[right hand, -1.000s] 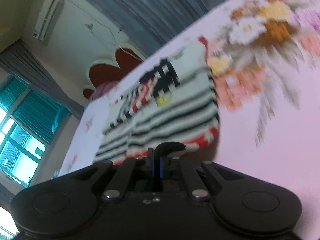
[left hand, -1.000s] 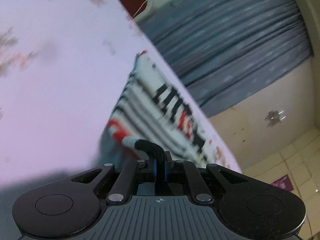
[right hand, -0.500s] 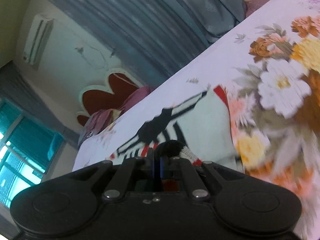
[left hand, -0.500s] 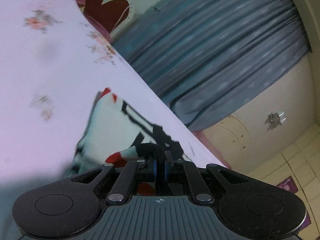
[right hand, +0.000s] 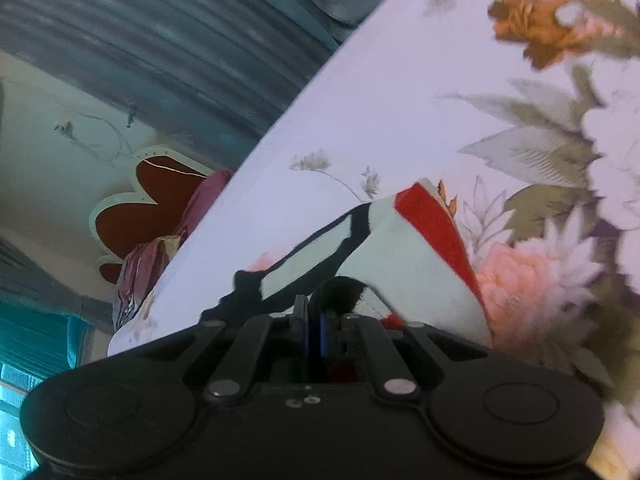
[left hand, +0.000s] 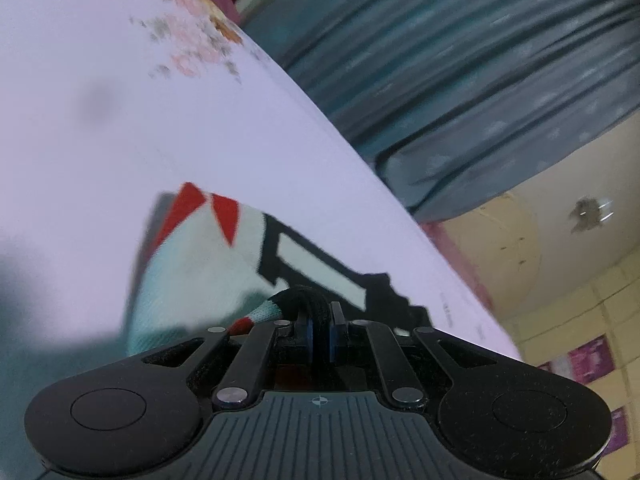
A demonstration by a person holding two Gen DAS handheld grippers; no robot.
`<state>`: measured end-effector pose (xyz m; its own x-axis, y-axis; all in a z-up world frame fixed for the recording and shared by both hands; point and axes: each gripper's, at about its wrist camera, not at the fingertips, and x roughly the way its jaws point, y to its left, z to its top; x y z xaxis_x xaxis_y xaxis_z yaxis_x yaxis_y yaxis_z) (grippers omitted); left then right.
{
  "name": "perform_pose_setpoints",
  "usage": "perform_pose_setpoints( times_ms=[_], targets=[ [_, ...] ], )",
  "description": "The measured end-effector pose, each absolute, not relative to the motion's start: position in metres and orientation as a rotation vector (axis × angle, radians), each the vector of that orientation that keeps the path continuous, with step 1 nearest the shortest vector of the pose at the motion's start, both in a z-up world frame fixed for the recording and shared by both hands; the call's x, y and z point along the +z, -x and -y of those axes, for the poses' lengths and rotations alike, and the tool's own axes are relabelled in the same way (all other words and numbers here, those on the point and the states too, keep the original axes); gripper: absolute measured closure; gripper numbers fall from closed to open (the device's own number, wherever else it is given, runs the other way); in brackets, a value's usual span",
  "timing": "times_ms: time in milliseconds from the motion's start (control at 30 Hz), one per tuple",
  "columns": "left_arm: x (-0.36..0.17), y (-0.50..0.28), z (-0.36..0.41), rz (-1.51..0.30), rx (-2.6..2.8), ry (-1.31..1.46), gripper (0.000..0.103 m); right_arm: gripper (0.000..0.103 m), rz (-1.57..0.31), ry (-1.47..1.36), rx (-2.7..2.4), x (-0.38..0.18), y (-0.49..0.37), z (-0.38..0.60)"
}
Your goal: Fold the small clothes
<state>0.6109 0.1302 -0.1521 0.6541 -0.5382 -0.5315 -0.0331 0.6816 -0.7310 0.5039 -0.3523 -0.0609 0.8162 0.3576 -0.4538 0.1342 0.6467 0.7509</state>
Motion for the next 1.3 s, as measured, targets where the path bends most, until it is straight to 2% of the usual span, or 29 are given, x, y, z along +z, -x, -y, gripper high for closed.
perform_pose_setpoints(
  times_ms=[67, 100, 133, 200, 333, 467, 533, 600, 667, 700, 733, 833, 933, 1100, 1167, 1200, 1233, 1267, 1300],
  targets=[
    [-0.155, -0.616, -0.130, -0.785, -0.346, 0.805, 0.097, 0.081, -0.599, -0.880, 0.152, -0.065, -0.511, 0.351],
    [-0.158, -0.617, -0.131, -0.769, -0.369, 0.840, 0.090, 0.065, -0.579, -0.889, 0.155, -0.066, -0.512, 0.351],
    [-0.162, -0.620, -0.131, -0.760, -0.383, 0.873, 0.066, 0.054, -0.551, -0.901, 0.162, -0.067, -0.512, 0.351],
    [-0.161, -0.618, -0.132, -0.712, -0.373, 0.879, 0.041, 0.046, -0.499, -0.886, 0.169, -0.064, -0.512, 0.348],
    [-0.152, -0.621, -0.130, -0.671, -0.366, 0.828, 0.041, 0.044, -0.470, -0.831, 0.149, -0.058, -0.515, 0.347],
    [-0.136, -0.627, -0.117, -0.736, -0.335, 0.559, 0.041, 0.044, -0.493, -0.639, 0.140, -0.045, -0.513, 0.334],
    [-0.134, -0.631, -0.103, -0.790, -0.318, 0.412, 0.041, 0.047, -0.549, -0.468, 0.115, -0.041, -0.521, 0.321],
    [-0.134, -0.630, -0.091, -0.819, -0.320, 0.317, 0.053, 0.053, -0.609, -0.291, 0.100, -0.044, -0.530, 0.300],
    [-0.132, -0.626, -0.074, -0.815, -0.321, 0.147, 0.075, 0.064, -0.639, -0.097, 0.057, -0.048, -0.536, 0.278],
    [-0.132, -0.623, -0.066, -0.799, -0.315, 0.078, 0.100, 0.076, -0.641, -0.012, 0.029, -0.050, -0.537, 0.268],
    [-0.131, -0.624, -0.069, -0.760, -0.305, 0.096, 0.099, 0.099, -0.630, 0.064, 0.005, -0.051, -0.537, 0.259],
    [-0.120, -0.605, -0.087, -0.620, -0.211, 0.143, 0.099, 0.099, -0.545, 0.090, -0.072, -0.045, -0.525, 0.259],
    [-0.136, -0.613, -0.084, -0.702, -0.203, 0.123, 0.100, 0.098, -0.541, 0.065, -0.094, -0.051, -0.520, 0.273],
    [-0.135, -0.614, -0.079, -0.716, -0.182, 0.083, 0.099, 0.096, -0.566, 0.064, -0.113, -0.065, -0.527, 0.274],
    [-0.132, -0.616, -0.077, -0.726, -0.184, 0.083, 0.097, 0.088, -0.565, 0.074, -0.124, -0.064, -0.526, 0.273],
    [-0.129, -0.617, -0.076, -0.730, -0.184, 0.077, 0.095, 0.069, -0.562, 0.078, -0.140, -0.061, -0.526, 0.272],
    [-0.128, -0.616, -0.074, -0.732, -0.190, 0.078, 0.088, 0.032, -0.543, 0.070, -0.152, -0.056, -0.523, 0.270],
    [-0.123, -0.616, -0.071, -0.734, -0.190, 0.083, 0.084, 0.018, -0.506, 0.053, -0.148, -0.048, -0.519, 0.265],
    [-0.116, -0.612, -0.068, -0.724, -0.184, 0.085, 0.075, 0.020, -0.439, 0.040, -0.126, -0.041, -0.509, 0.260]
  ],
)
